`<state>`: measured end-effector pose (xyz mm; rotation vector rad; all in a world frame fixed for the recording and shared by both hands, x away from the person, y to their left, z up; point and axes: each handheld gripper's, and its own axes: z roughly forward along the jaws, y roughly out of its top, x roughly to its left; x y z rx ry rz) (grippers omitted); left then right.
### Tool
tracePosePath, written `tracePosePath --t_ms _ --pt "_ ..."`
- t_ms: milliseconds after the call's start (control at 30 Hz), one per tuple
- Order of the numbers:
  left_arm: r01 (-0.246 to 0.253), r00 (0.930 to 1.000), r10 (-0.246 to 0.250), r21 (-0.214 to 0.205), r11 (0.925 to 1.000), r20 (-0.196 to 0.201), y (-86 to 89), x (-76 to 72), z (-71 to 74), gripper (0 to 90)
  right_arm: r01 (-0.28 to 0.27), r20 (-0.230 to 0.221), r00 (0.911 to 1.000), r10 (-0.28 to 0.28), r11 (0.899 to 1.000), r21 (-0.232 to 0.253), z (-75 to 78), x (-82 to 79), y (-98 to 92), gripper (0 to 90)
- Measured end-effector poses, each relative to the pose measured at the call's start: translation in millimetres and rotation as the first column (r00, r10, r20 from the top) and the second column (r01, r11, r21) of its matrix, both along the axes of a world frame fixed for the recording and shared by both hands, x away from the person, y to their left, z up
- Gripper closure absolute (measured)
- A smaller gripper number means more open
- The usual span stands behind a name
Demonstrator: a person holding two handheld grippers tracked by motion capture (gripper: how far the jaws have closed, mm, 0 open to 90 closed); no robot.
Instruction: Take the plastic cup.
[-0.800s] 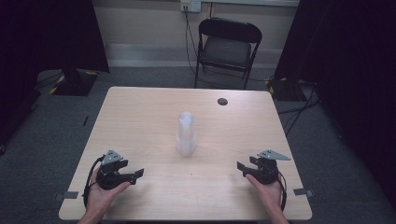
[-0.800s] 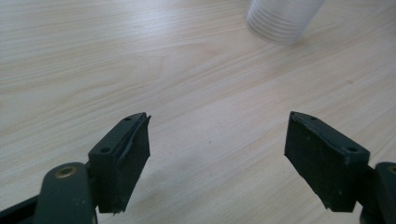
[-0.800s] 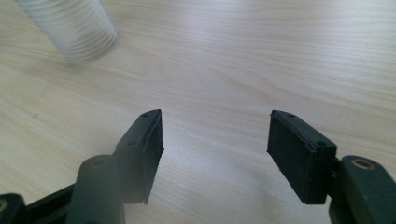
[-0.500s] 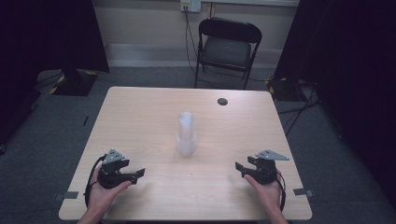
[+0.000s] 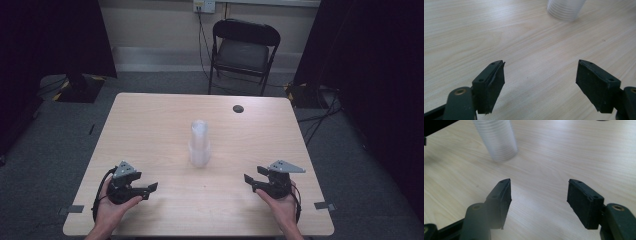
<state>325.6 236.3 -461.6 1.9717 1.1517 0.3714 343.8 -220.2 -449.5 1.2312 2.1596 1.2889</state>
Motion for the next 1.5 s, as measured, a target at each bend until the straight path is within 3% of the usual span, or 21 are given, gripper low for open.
tracePosePath --t_ms 33,67,133,633,933,1500 --pt "0.000 1.0000 0.000 0.003 1.0000 0.000 -0.6 0.0 0.2 23.2 0.000 0.000 1.0000 0.000 1.000 0.000 0.0 0.0 0.0 35.5" --pt "0.001 1.0000 -0.001 0.000 1.0000 0.001 -1.1 0.3 0.6 23.3 0.004 0.012 0.9999 -0.004 1.000 0.003 3.6 0.2 2.7 28.5" --pt "0.004 1.0000 -0.004 0.006 1.0000 -0.001 -1.3 0.6 0.4 23.4 0.014 0.008 0.9999 -0.014 1.000 0.000 7.0 2.6 6.0 23.8" --pt "0.012 0.9999 -0.012 0.003 0.9999 0.004 -0.9 -1.1 0.8 23.6 -0.088 0.065 0.9941 0.087 0.996 0.016 27.0 14.6 39.5 28.1" --pt "0.006 1.0000 -0.006 0.008 0.9999 -0.003 -0.2 -0.6 -0.7 23.8 -0.150 0.122 0.9814 0.148 0.989 0.009 40.2 26.3 60.8 33.5" --pt "-0.002 1.0000 0.002 0.003 1.0000 -0.006 -0.4 -0.7 -0.8 24.9 -0.207 0.156 0.9677 0.198 0.978 0.040 54.5 55.3 98.0 26.2"
